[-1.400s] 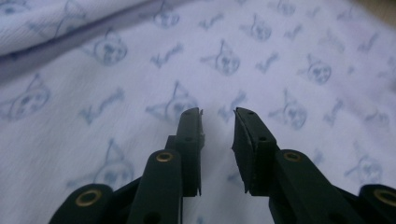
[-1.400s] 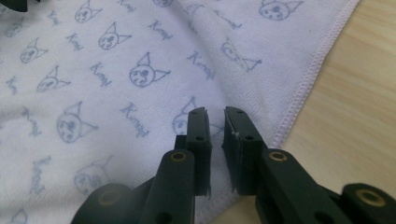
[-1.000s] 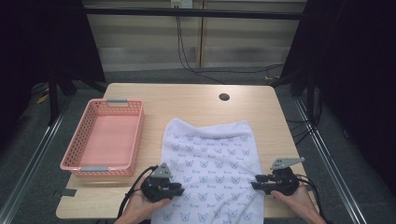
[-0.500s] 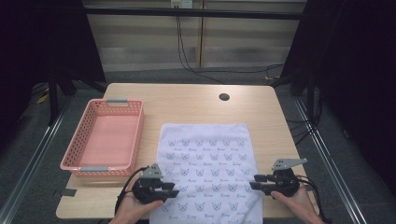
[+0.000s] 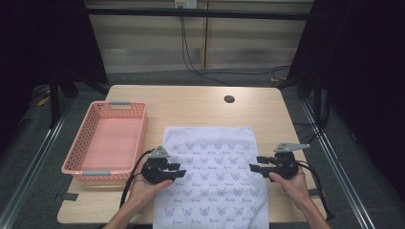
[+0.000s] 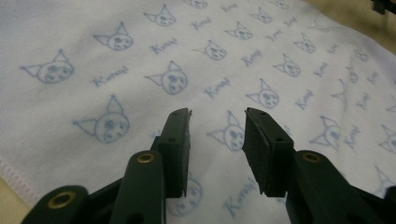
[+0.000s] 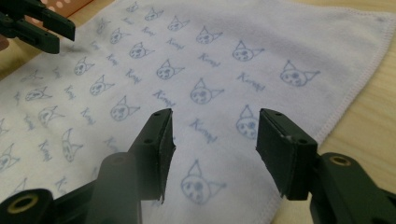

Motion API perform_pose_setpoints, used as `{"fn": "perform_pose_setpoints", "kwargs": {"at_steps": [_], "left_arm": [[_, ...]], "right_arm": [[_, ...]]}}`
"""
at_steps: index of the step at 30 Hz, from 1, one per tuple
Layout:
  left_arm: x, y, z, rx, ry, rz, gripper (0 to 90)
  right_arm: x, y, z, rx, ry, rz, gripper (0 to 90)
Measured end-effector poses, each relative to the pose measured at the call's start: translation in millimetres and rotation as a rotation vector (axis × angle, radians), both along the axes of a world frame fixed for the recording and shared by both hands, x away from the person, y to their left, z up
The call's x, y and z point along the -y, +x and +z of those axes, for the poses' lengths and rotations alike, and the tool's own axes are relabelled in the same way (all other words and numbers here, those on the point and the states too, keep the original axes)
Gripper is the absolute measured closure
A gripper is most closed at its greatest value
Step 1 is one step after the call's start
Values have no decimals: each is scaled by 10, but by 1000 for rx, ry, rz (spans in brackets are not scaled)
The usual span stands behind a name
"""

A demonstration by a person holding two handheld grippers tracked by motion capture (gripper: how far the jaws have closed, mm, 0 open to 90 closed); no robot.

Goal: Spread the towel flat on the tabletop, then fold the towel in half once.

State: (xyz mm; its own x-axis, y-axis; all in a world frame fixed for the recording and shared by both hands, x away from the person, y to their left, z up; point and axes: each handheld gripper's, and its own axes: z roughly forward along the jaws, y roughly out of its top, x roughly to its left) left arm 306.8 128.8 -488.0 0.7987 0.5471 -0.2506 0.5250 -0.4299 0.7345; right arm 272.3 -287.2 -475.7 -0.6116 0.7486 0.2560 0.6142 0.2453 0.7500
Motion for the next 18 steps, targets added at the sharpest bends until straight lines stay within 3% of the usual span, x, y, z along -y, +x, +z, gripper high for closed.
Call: {"fn": "perform_pose_setpoints", "kwargs": {"at_steps": [2,3,5,8,9,11,12,13,14,16,18], "left_arm": [[45,54,-11,-4,12,8,589],[61,66,-12,1,0,-3,580],[73,81,-31,11,19,-22,581],[36,130,-45,12,19,23,573],[28,136,-55,16,27,26,570],[24,138,-69,2,66,29,555],[23,128,-67,7,80,29,533],[24,106,-71,27,105,33,522],[40,88,-94,34,135,32,525],[45,65,-106,59,142,9,507],[40,58,-107,66,144,8,541]], "right_arm": [[-25,78,-18,0,-8,1,460],[-37,116,-28,-1,-15,6,460],[-60,186,-47,-8,-19,-4,462],[-102,307,-109,-22,-37,-6,472],[-119,353,-139,-36,-39,-4,477],[-161,416,-193,-36,-100,-9,478],[-168,436,-225,-41,-105,-4,478],[-182,437,-253,-59,-108,1,484],[-193,420,-261,-36,-118,-3,486],[-206,383,-253,-39,-130,-9,511],[-230,303,-249,-14,-171,-5,552]]}}
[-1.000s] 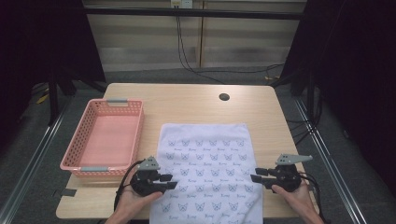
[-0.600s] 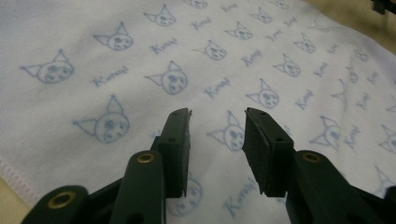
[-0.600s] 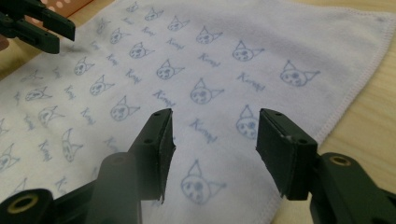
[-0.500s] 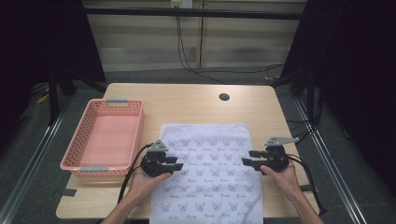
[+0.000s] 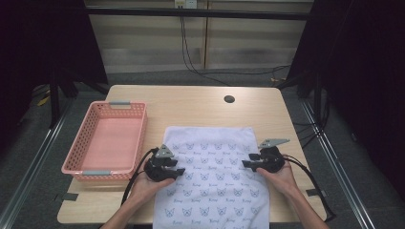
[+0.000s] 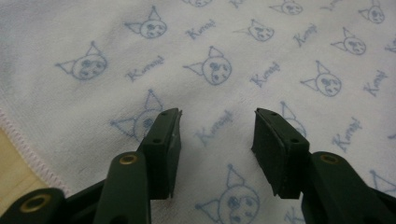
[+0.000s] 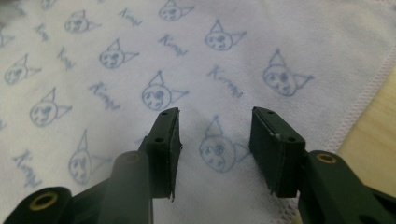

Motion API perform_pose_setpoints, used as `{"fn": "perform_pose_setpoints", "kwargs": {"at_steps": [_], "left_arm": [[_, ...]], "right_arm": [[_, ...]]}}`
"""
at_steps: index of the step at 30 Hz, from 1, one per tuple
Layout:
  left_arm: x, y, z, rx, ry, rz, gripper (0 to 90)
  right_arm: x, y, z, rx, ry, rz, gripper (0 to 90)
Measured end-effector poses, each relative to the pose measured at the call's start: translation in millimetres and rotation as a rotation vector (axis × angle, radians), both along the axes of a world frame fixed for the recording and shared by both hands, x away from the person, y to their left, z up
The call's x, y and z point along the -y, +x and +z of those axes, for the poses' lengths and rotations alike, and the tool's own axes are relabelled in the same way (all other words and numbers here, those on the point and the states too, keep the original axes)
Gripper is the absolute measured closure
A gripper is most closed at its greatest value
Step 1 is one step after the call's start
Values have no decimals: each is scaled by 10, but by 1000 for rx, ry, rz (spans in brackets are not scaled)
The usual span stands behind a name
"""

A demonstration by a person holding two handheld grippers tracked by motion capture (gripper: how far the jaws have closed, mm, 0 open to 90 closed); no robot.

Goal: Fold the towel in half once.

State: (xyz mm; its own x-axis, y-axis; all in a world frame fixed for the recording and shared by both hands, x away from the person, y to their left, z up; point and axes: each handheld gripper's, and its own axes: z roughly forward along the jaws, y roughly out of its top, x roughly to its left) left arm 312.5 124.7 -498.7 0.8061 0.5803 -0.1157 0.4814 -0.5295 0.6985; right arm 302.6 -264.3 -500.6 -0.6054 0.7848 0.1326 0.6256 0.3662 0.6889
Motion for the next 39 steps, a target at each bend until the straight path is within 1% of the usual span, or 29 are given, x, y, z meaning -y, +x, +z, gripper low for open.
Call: {"fn": "perform_pose_setpoints", "kwargs": {"at_steps": [1,2,3,5,6,8,10,11,12,13,16,17,19,20,21,22,23,24,25,26,28,30,31,32,33,34,36,38,39], "left_arm": [[0,-25,-4,18,6,-4,579],[0,-53,-1,30,21,-25,640],[4,-78,-2,26,13,-44,696],[14,-123,-1,-2,0,-52,810],[23,-148,-8,-11,-16,-54,846],[35,-199,-5,1,-7,-73,861],[44,-255,-5,-11,-19,-82,866],[39,-279,-3,-22,-23,-98,867],[32,-308,-1,-38,-27,-102,868],[28,-344,-5,-53,-43,-100,867],[32,-471,13,-69,-32,-128,866],[34,-512,21,-72,-24,-144,866],[16,-580,15,-77,-39,-162,866],[1,-601,22,-89,-36,-165,866],[-11,-613,21,-92,-39,-165,866],[-17,-617,22,-97,-40,-165,865],[-26,-611,32,-102,-29,-168,864],[-36,-606,33,-105,-29,-163,863],[-40,-598,26,-112,-41,-166,863],[-44,-588,31,-116,-35,-168,864],[-45,-574,26,-123,-42,-165,862],[-48,-567,24,-126,-46,-167,861],[-49,-566,23,-122,-45,-172,857],[-49,-566,23,-122,-45,-172,853],[-53,-560,22,-126,-50,-178,853],[-59,-531,24,-120,-63,-162,805],[-74,-471,56,-109,-73,-148,762],[-91,-384,125,-77,-97,-118,724],[-100,-334,153,-70,-121,-96,714]], "right_arm": [[0,-44,9,1,-17,-2,614],[9,-88,9,15,-37,-8,645],[21,-133,9,14,-34,-11,659],[50,-212,17,16,-46,-1,710],[71,-252,26,0,-41,0,737],[126,-322,30,-5,-35,10,793],[173,-392,34,-27,-20,16,840],[191,-423,31,-30,-11,30,852],[204,-462,37,-41,-10,33,858],[215,-503,38,-46,-3,38,861],[227,-629,54,-66,-5,53,861],[228,-663,56,-76,5,61,860],[231,-719,73,-97,-2,70,856],[232,-741,79,-110,0,77,848],[232,-753,80,-112,8,88,825],[229,-765,86,-117,10,90,763],[225,-771,84,-105,21,107,704],[224,-764,84,-83,32,97,667],[230,-732,92,-69,48,83,640],[244,-677,111,-54,66,67,625],[286,-517,154,-13,97,14,608],[328,-340,177,17,101,-34,572],[345,-251,178,29,89,-52,548],[345,-251,178,29,89,-52,548],[364,-168,175,48,67,-65,542],[401,-10,147,49,43,-85,528],[409,68,118,50,41,-100,520],[415,145,66,38,16,-116,488],[421,178,37,32,13,-124,483]]}}
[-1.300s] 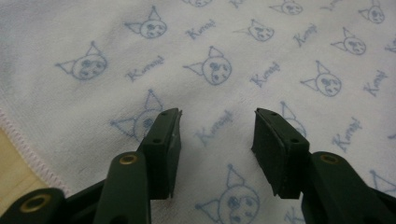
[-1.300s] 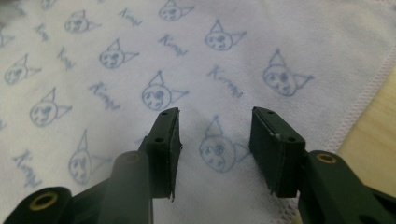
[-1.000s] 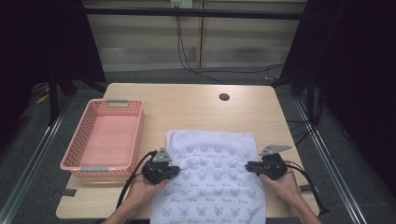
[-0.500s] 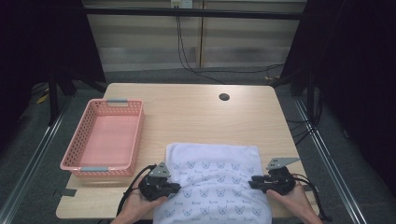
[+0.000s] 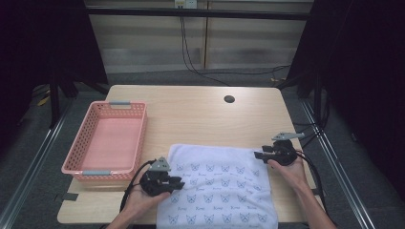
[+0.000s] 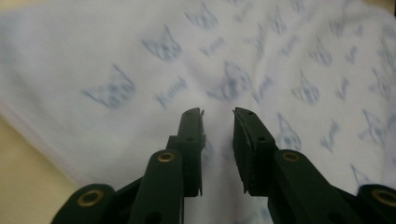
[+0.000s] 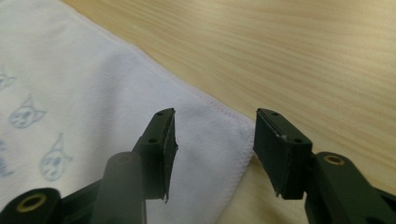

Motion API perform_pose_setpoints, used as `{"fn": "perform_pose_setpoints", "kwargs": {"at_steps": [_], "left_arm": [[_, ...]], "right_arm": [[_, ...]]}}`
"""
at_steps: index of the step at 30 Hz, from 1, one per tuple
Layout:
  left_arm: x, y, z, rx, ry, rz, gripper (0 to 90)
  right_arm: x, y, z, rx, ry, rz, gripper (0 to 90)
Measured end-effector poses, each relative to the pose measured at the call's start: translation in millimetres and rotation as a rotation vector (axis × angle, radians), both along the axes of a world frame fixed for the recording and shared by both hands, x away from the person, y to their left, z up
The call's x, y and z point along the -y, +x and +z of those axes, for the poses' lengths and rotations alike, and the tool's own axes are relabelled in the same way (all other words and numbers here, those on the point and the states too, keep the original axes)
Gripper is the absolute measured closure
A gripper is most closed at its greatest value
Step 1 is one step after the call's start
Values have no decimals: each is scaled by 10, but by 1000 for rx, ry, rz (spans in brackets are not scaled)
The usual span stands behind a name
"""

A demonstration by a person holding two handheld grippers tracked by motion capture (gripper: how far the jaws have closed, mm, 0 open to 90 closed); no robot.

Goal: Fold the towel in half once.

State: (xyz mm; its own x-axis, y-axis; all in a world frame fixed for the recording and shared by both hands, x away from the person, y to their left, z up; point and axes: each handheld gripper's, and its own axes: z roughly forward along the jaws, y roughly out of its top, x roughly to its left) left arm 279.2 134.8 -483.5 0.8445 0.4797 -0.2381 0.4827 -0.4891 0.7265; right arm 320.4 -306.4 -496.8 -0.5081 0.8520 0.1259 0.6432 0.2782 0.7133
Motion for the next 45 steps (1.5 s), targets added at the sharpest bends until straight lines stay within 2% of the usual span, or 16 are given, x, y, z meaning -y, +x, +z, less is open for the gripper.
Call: {"fn": "perform_pose_setpoints", "kwargs": {"at_steps": [4,5,9,10,12,15,20,21,24,30,32,38,39,42,43,45], "left_arm": [[-10,181,34,25,-10,79,638],[-12,256,33,40,12,114,623],[-28,425,51,24,-2,164,582],[-23,450,57,5,-19,169,567],[10,466,76,18,-30,160,554],[42,547,41,26,1,173,526],[79,660,-8,37,3,208,490],[100,694,-55,59,50,215,491],[66,746,-117,21,43,242,475],[60,790,-161,61,78,271,444],[56,817,-179,68,81,311,432],[145,813,-218,95,114,296,363],[147,821,-215,84,87,260,490],[171,819,-204,67,83,245,591],[172,827,-195,39,84,218,703],[186,830,-205,25,65,227,844]], "right_arm": [[-1,44,-57,8,-19,-13,462],[5,53,-82,1,-15,-5,451],[-13,28,-83,7,-23,12,457],[-37,10,-84,12,-32,22,461],[-45,-2,-84,9,-9,36,538],[-63,-27,-79,-5,7,63,714],[-66,-37,-80,-33,38,95,838],[-59,-38,-75,-51,57,103,852],[-41,-45,-61,-46,75,102,856],[-5,-58,-34,-36,92,100,854],[-5,-60,-36,-40,93,99,853],[18,-63,-53,-44,101,105,849],[22,-62,-55,-49,114,110,850],[14,-67,-48,-56,121,113,850],[11,-66,-46,-54,122,118,850],[8,-70,-34,-56,138,118,851]]}}
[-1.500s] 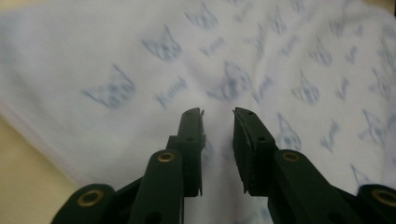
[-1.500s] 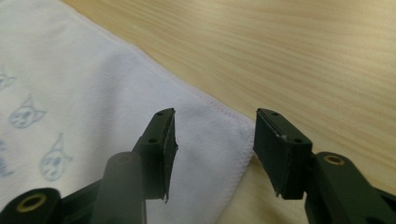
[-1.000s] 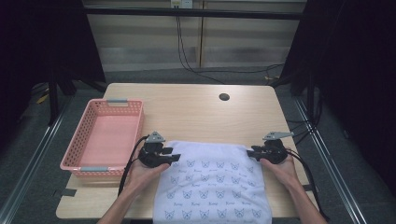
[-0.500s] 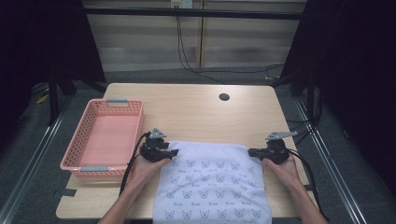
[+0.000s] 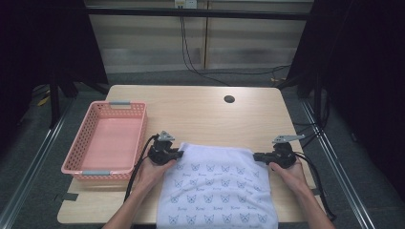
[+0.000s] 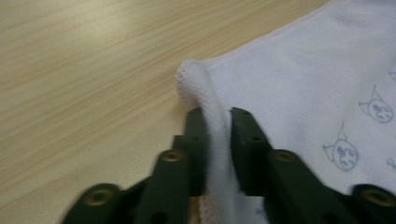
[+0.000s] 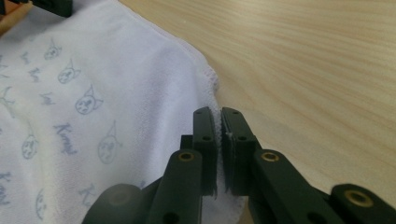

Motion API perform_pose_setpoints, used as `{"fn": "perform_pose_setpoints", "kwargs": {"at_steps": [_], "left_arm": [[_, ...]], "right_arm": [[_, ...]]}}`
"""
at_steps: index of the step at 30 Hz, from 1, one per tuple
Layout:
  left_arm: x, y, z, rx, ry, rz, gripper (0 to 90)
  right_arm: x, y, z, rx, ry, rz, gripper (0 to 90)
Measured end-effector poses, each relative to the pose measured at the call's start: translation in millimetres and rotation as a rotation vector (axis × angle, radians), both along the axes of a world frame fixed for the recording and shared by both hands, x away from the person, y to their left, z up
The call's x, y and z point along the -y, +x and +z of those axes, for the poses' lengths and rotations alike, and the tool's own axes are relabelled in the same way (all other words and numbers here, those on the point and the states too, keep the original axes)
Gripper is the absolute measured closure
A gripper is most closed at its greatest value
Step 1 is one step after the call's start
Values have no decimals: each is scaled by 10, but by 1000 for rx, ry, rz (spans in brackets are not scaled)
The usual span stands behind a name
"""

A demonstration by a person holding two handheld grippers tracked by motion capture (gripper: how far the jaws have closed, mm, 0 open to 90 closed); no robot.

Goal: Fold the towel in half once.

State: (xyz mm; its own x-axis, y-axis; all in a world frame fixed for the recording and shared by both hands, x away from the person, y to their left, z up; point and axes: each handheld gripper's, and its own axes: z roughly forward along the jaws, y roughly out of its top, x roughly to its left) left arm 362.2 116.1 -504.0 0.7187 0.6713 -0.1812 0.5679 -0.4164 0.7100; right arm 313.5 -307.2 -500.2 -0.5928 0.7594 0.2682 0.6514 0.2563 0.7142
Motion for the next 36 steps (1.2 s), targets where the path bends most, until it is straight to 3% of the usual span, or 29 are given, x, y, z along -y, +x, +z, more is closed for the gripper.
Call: {"fn": "perform_pose_setpoints", "kwargs": {"at_steps": [1,3,5,7,9,10,12,13,14,16,17,19,23,28,31,34,36], "left_arm": [[-6,10,-2,-23,-21,-3,857],[-33,15,21,-32,-41,-15,861],[-70,9,81,-35,-103,-13,862],[-101,-24,195,-20,-145,-20,862],[-108,-85,387,26,-187,-41,863],[-108,-85,387,26,-187,-41,862],[-134,-109,535,64,-196,-43,862],[-155,-107,579,71,-200,-48,862],[-227,-90,677,90,-199,-31,862],[-280,-75,720,94,-213,-20,862],[-323,-58,748,95,-231,-17,863],[-385,-15,819,120,-228,-7,863],[-438,42,887,130,-234,3,863],[-475,127,1076,176,-229,9,863],[-534,196,1192,190,-259,18,863],[-551,236,1267,215,-234,13,864],[-563,275,1318,228,-245,20,864]], "right_arm": [[3,-3,8,-1,7,-1,851],[21,-10,39,5,21,-2,852],[42,-16,99,20,48,-2,853],[56,-20,166,30,85,1,853],[60,-8,279,58,112,4,853],[60,-8,279,58,112,4,853],[72,20,453,101,147,-6,854],[72,20,453,101,147,-6,854],[81,43,585,134,150,-4,854],[84,53,637,144,153,-8,854],[89,74,720,162,153,-7,854],[102,143,865,190,164,-10,854],[117,236,963,206,177,-21,855],[72,368,1091,215,168,-12,855],[58,452,1198,237,168,-19,855],[47,525,1264,240,162,-24,855],[28,576,1312,244,157,-33,856]]}}
